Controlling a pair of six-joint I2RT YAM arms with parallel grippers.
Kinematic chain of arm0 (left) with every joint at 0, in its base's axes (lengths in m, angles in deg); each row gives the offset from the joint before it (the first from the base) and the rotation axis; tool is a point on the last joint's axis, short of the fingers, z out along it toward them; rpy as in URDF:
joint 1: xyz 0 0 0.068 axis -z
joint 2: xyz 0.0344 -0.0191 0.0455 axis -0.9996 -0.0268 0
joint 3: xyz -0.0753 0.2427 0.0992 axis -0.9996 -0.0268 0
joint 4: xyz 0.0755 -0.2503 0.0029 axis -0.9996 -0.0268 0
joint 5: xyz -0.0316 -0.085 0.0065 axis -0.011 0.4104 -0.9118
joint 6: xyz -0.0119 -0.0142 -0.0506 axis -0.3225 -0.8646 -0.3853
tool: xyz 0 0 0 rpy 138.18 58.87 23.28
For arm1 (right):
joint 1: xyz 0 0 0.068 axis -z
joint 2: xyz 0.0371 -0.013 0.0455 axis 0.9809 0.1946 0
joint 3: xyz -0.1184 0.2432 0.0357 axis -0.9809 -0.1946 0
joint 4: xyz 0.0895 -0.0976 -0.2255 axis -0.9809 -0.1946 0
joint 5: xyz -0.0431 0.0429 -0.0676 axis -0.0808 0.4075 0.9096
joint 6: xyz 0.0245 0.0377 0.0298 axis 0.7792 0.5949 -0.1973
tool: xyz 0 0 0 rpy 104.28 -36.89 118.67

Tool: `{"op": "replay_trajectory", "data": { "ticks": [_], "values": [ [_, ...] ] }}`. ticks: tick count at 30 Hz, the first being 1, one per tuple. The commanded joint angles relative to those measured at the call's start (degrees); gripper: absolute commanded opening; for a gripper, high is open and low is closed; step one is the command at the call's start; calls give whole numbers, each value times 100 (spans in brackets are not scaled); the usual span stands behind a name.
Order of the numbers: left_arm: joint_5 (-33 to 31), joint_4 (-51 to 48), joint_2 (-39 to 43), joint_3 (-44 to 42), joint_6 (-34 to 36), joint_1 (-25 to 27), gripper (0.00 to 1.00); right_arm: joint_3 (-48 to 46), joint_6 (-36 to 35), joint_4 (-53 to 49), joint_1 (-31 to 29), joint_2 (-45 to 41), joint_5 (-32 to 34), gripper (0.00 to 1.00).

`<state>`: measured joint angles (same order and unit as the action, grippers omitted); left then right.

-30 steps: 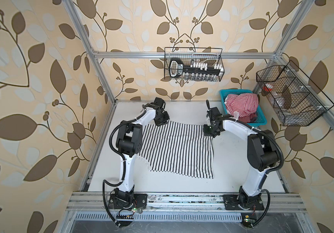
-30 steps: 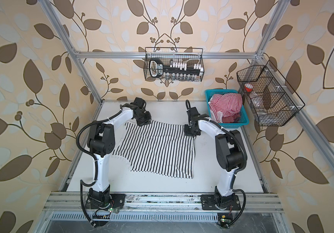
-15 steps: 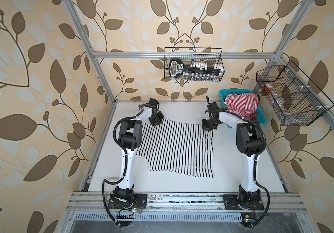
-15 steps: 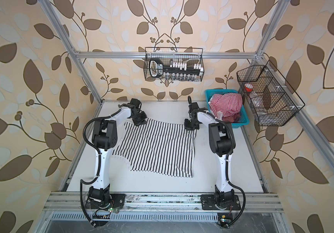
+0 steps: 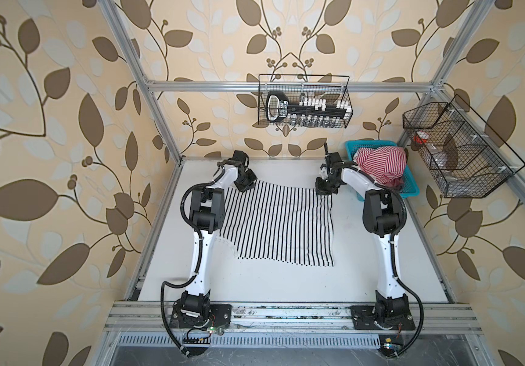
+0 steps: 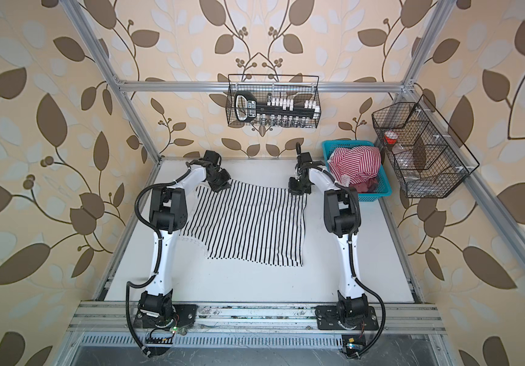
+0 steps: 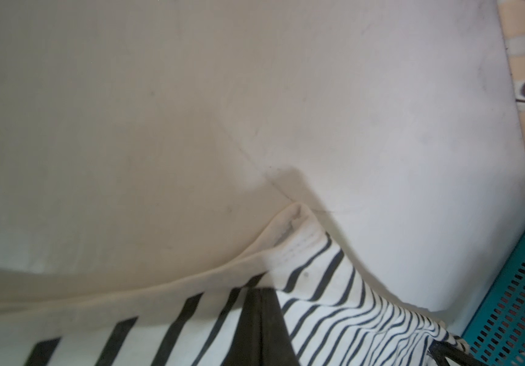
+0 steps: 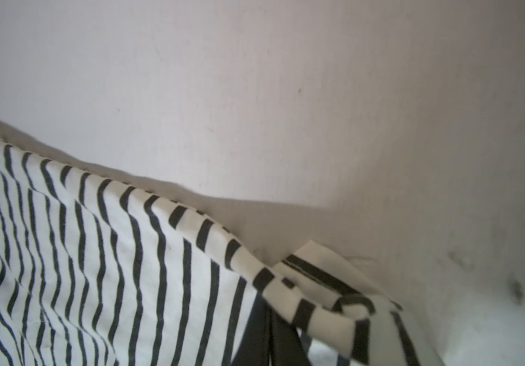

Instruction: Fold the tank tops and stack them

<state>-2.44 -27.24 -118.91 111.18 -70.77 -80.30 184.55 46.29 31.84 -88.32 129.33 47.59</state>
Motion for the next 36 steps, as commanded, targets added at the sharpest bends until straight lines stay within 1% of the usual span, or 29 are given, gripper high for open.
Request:
{"op": "replay_trajectory", "data": {
  "ticks": [1,3,5,6,9,11,13,16,20,22,24,28,30,31,32,36],
  "values": [
    [-20,-187,309,208,148,-47,0,11,-203,-68,31,-169,-237,7],
    [-27,-173,569,156,224,-38,1,-331,-214,212,31,-554,-331,10],
    [-79,-173,968,13,318,-35,5,-951,-208,745,31,-1183,-464,19],
    [-126,-146,1195,-115,370,-26,7,-1309,-181,1036,31,-1512,-520,21],
    [-268,-62,2066,-829,576,30,15,-2401,-61,1733,23,-2586,-589,25],
    [-402,-86,2650,-1347,739,107,19,-3017,4,1942,1,-3223,-569,28],
    [-627,-157,3289,-1928,924,229,24,-3582,14,1949,-71,-3816,-434,29],
    [-890,-261,4126,-2844,1114,440,30,-4349,38,1763,-319,-4558,-13,32],
    [-1120,-604,4891,-3793,1318,769,37,-5278,198,1425,-837,-5361,716,34],
    [-1297,-890,5117,-4095,1457,966,42,-5611,331,1243,-1113,-5671,1018,35],
    [-1406,-1093,5305,-4440,1552,1162,44,-5911,532,1092,-1355,-5980,1290,36],
    [-1285,-1091,5728,-5390,1517,1332,46,-6630,1040,905,-1850,-6675,1727,39],
    [-1299,-1019,5812,-5778,1471,1362,47,-6967,1346,824,-2073,-6989,1842,40],
    [-1315,-975,6023,-5954,1422,1363,47,-7144,1489,802,-2196,-7132,1878,40],
    [-1303,-932,6068,-6094,1377,1380,47,-7314,1639,785,-2318,-7271,1898,41],
    [-1292,-804,6137,-6457,1214,1505,47,-7723,2146,623,-2690,-7534,2002,41]
  ]
}}
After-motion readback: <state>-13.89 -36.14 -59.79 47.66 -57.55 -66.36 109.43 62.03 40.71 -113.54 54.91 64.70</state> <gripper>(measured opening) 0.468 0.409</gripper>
